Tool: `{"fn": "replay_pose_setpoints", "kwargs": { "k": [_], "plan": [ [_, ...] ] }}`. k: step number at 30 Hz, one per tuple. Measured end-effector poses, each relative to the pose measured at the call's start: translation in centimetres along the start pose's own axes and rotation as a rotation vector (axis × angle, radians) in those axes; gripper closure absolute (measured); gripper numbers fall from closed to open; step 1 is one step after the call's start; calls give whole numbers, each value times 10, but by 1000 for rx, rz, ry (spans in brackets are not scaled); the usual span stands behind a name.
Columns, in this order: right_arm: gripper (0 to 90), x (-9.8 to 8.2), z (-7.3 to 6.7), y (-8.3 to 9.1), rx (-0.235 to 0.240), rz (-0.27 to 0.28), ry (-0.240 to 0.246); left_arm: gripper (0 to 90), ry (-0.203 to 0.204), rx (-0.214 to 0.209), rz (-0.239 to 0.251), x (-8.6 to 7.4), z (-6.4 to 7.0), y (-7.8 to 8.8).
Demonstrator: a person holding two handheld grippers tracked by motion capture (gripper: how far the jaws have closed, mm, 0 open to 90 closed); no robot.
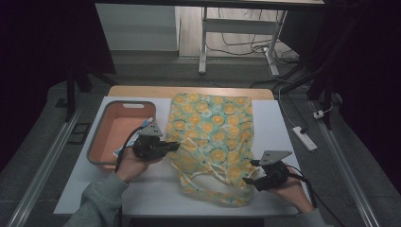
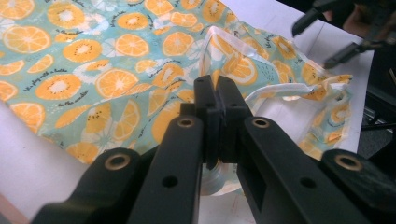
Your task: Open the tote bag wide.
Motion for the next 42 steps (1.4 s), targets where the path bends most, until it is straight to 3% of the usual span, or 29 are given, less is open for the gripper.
{"fn": "replay_pose_setpoints", "kwargs": {
  "k": [6,9,11,12,15,16,17,20,23,24,25,26,27,30,31,36,37,42],
  "plan": [
    [292,10,12,-18,-23,-19,-26,885,-8,-6,-12,1,2,-4],
    [323,16,15,-31,-53,-67,-9,885,-10,-8,-17,0,2,-5],
    [437,18,18,-41,-73,-118,-11,884,-9,-8,-18,0,2,-5],
    [437,18,18,-41,-73,-118,-11,884,-7,-9,-18,-1,1,-5],
    [607,17,19,-44,-38,-146,-19,884,-5,-8,-15,-2,0,-4],
    [765,16,20,-42,-46,-152,-19,884,-3,-9,-14,-3,0,-3],
    [832,16,19,-41,-51,-151,-11,884,-5,-7,-13,-3,0,-3],
    [893,15,16,-41,-44,-159,-7,884,-5,-5,-9,-3,0,-2],
    [896,15,14,-39,-37,-166,1,884,-3,-4,-7,-4,-1,-1],
    [897,15,13,-38,-33,-157,1,884,-1,-3,-6,-4,-2,-1],
    [897,17,10,-30,-29,-115,-2,884,1,-2,-5,-4,-2,0],
    [897,17,10,-30,-29,-115,-2,884,2,-1,-2,-4,-3,0],
    [897,22,8,-17,-29,-51,1,884,4,0,0,-4,-3,1],
    [897,29,5,2,-61,22,5,884,6,6,8,-4,-4,3],
    [897,29,5,2,-61,22,5,884,6,8,10,-3,-4,4],
    [898,46,5,47,-127,174,6,884,9,26,49,1,-7,16],
    [898,53,6,64,-150,225,6,884,10,32,57,2,-8,19],
    [899,62,10,88,-196,276,14,884,8,52,96,9,-12,30]
  ]
}}
Point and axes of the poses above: each handheld gripper's, and its own axes: y roughly backward along the jaws, x roughly out of its top, z roughly to its right, the point moved 5 cm from there along -y, roughly forward along the jaws, and after that the axes turned 14 degrees about -z, right-handed, at the moved point
